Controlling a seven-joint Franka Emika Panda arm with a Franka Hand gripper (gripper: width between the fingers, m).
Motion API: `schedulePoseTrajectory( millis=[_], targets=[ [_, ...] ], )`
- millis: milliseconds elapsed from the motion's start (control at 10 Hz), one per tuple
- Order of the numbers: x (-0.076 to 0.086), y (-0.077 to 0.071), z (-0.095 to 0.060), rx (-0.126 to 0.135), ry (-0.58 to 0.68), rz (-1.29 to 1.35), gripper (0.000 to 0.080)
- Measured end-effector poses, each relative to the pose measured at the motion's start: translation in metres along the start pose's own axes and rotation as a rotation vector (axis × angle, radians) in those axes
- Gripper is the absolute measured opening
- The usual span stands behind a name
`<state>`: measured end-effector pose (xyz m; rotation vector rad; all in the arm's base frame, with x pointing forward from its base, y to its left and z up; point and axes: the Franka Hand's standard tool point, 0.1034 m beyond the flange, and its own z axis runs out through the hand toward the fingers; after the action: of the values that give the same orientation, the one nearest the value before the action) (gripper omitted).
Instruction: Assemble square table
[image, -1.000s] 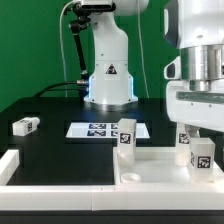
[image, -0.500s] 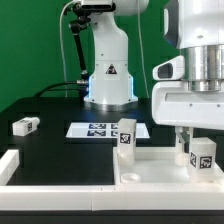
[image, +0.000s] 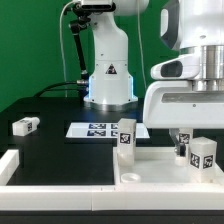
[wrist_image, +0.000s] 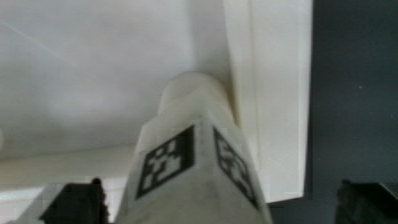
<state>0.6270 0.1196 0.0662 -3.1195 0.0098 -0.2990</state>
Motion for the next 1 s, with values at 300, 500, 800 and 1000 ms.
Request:
schedulePoseTrajectory(
  millis=[300,500,800,1000],
  targets=[
    [0.0022,0.0056,0.0000,-0.002,0.021,-0.003,0.0649],
    [0.0021,0.0060,0.0004,-0.003,0.020,0.000,0.0425],
    [0.0016,0.0057,0.0010,0.002,0.019,0.227,0.0287],
    [0.0017,0.0059,0.0010,0.003,0.020,0.342,0.0287]
  ],
)
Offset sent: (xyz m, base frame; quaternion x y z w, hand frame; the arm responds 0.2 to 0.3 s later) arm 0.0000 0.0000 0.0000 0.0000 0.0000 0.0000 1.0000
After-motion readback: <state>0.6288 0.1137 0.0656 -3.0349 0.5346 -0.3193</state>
